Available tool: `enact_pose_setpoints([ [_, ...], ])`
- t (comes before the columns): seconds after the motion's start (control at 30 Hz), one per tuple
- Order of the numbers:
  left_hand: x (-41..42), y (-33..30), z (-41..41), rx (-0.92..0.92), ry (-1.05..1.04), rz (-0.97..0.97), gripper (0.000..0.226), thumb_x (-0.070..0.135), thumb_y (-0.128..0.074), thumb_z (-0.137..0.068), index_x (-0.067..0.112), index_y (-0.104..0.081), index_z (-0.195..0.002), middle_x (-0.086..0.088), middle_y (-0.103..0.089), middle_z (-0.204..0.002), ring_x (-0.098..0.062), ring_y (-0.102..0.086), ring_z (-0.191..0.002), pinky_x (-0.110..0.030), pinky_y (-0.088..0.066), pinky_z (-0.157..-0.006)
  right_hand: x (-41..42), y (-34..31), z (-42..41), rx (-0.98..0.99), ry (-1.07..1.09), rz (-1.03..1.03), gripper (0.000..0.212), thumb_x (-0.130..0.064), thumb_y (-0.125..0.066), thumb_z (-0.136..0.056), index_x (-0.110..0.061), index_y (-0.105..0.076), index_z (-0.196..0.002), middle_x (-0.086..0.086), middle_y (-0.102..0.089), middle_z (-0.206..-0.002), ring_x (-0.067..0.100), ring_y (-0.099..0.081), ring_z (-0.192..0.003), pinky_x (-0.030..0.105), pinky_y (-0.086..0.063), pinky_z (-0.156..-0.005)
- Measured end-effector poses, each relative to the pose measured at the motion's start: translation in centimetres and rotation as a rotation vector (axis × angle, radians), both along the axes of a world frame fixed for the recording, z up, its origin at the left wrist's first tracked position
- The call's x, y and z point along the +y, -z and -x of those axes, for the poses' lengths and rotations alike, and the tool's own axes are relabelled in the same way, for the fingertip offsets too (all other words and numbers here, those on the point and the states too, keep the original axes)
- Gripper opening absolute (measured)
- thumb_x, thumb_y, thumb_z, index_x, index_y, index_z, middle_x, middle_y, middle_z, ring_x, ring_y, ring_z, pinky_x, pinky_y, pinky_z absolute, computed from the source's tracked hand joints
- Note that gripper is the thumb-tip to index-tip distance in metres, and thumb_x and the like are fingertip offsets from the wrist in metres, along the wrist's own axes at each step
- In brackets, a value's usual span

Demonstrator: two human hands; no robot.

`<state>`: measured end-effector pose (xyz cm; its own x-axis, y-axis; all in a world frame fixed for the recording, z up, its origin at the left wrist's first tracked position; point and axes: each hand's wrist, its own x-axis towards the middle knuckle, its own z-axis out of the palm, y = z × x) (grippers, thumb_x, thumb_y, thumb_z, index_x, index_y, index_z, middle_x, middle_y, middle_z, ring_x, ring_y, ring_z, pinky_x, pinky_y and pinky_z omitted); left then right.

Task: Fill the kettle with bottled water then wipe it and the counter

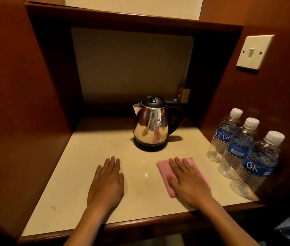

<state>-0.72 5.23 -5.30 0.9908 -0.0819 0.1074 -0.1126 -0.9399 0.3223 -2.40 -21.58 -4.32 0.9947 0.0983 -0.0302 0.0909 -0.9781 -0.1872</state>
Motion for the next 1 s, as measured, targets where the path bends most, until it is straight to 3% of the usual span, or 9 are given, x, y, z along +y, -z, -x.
enact_pose_setpoints([
  [0.4, -0.2, -0.2, 0.1, -0.018, -0.012, 0.014, 0.057, 0.035, -0.016, -0.106, 0.020, -0.001, -0.160, 0.004, 0.007, -0.167, -0.011, 0.010, -0.153, -0.031, 0.011, -0.121, -3.4, -0.9, -6.8, 0.049, 0.131, -0.029, 0.064, -0.045, -0.021, -0.104, -0.024, 0.003, -0.160, 0.002, 0.007, -0.167, 0.024, 0.008, -0.153, 0.042, 0.005, -0.121],
  [0.57, -0.1, 0.0, 0.0, -0.030, -0.022, 0.011, 0.057, 0.036, -0.015, -0.106, 0.022, 0.000, -0.160, 0.005, 0.008, -0.167, -0.010, 0.011, -0.153, -0.030, 0.012, -0.121, 2.2, -2.2, -3.8, -0.129, 0.103, -0.223, 0.065, -0.036, -0.031, -0.103, -0.026, -0.001, -0.159, -0.003, 0.006, -0.166, 0.017, 0.010, -0.152, 0.039, 0.009, -0.121],
  [0.73, -0.2, -0.2, 0.0, -0.032, -0.041, 0.040, 0.058, 0.037, -0.016, -0.106, 0.023, 0.000, -0.160, 0.007, 0.008, -0.167, -0.008, 0.012, -0.153, -0.031, 0.010, -0.122, 7.7, -1.8, -2.3, -0.093, -0.045, -0.226, 0.064, -0.045, -0.028, -0.102, -0.032, -0.003, -0.159, -0.007, 0.010, -0.166, 0.014, 0.016, -0.151, 0.037, 0.008, -0.121],
  [1.0, -0.2, 0.2, -1.2, -0.016, -0.037, -0.032, 0.059, 0.040, -0.013, -0.104, 0.024, -0.003, -0.160, 0.009, 0.009, -0.166, -0.010, 0.010, -0.153, -0.031, 0.011, -0.123, 9.0, 0.4, -2.7, 0.015, -0.023, -0.128, 0.068, -0.055, -0.021, -0.098, -0.035, 0.003, -0.158, -0.011, 0.015, -0.165, 0.014, 0.018, -0.151, 0.038, 0.014, -0.121],
])
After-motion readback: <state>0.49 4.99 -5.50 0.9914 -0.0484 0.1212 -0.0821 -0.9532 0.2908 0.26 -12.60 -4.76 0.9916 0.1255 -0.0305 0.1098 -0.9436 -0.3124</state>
